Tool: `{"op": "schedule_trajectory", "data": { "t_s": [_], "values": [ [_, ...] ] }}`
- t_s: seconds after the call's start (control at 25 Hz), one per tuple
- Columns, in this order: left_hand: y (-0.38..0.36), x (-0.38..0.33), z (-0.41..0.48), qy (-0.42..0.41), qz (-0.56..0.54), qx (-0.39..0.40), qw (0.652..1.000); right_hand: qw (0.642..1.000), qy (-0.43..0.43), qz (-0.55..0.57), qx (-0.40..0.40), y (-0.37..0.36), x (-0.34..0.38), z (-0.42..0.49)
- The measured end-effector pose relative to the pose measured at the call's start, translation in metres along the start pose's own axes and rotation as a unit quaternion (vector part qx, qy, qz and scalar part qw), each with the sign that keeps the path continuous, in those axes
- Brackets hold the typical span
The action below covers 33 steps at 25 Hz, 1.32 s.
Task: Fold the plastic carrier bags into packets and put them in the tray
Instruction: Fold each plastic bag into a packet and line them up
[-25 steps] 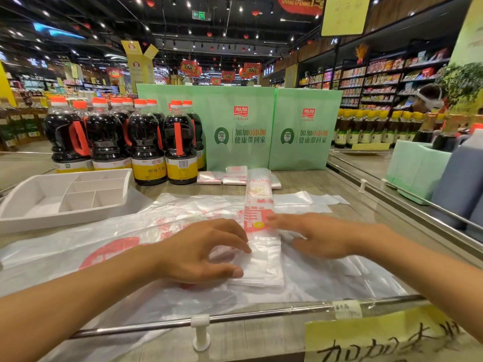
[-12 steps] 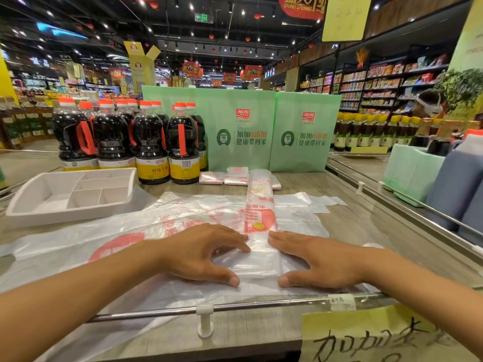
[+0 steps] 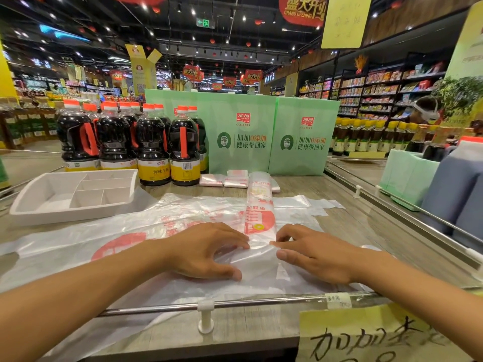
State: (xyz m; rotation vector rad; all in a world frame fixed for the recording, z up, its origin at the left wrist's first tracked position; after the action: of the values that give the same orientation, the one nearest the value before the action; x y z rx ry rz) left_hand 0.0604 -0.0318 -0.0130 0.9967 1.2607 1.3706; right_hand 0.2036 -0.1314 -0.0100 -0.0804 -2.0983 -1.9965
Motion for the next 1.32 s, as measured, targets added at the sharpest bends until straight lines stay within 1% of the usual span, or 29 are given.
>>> {"op": "schedule_trajectory", "data": {
  "t_s": [0.12,0.24,0.32,0.44,0.52,0.6,0.68,0.84,0.96,1.04,1.08,1.24,1.32],
  "values": [
    [0.007,-0.004,0.006,-0.005,-0.018,-0.078,0.997,1.0,0.002,-0.027,0.002,-0.004,-0.006,0.001],
    [0.009,0.0,0.012,0.016,-0.041,-0.109,0.993,0.999,0.008,-0.034,0.002,-0.007,-0.011,0.003],
    [0.008,0.001,0.013,0.021,-0.059,-0.111,0.992,1.0,0.015,-0.01,-0.01,-0.005,-0.011,0.005],
    [0.013,0.005,0.014,0.04,-0.112,-0.115,0.986,0.996,0.037,0.032,-0.077,0.003,-0.012,0.009],
    [0.015,0.011,0.02,0.065,-0.134,-0.095,0.984,0.99,0.039,0.072,-0.111,0.006,-0.017,0.012],
    [0.013,0.019,0.026,0.106,-0.147,-0.066,0.981,0.982,0.021,0.133,-0.136,0.01,-0.023,0.014],
    [0.009,0.024,0.031,0.144,-0.161,-0.055,0.975,0.971,-0.008,0.188,-0.145,0.012,-0.03,0.016],
    [0.0,0.033,0.033,0.202,-0.201,-0.083,0.955,0.953,-0.07,0.248,-0.16,0.013,-0.041,0.022],
    [0.007,0.032,0.034,0.204,-0.191,-0.134,0.951,0.947,-0.102,0.254,-0.167,0.013,-0.049,0.024],
    [0.012,0.029,0.034,0.197,-0.176,-0.164,0.951,0.95,-0.104,0.238,-0.17,0.013,-0.049,0.025],
    [0.011,0.029,0.033,0.202,-0.188,-0.167,0.947,0.953,-0.105,0.228,-0.171,0.013,-0.048,0.025],
    [-0.001,0.031,0.032,0.238,-0.311,-0.144,0.909,0.96,-0.109,0.199,-0.163,0.013,-0.049,0.026],
    [-0.006,0.032,0.032,0.243,-0.343,-0.135,0.897,0.963,-0.104,0.189,-0.162,0.012,-0.048,0.026]
  ]
}}
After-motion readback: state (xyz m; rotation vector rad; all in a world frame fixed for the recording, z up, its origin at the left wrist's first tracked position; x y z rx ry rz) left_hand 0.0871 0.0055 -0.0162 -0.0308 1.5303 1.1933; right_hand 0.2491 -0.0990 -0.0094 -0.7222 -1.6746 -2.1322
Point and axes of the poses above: each hand's wrist, its own z-axis towards the middle knuckle, its own y-axis out of the back of the hand, x = y × z, the point moved 9 cm from there along z, towards the middle knuckle, and after that the axes turned 6 degrees about z, right-handed, at the moved point
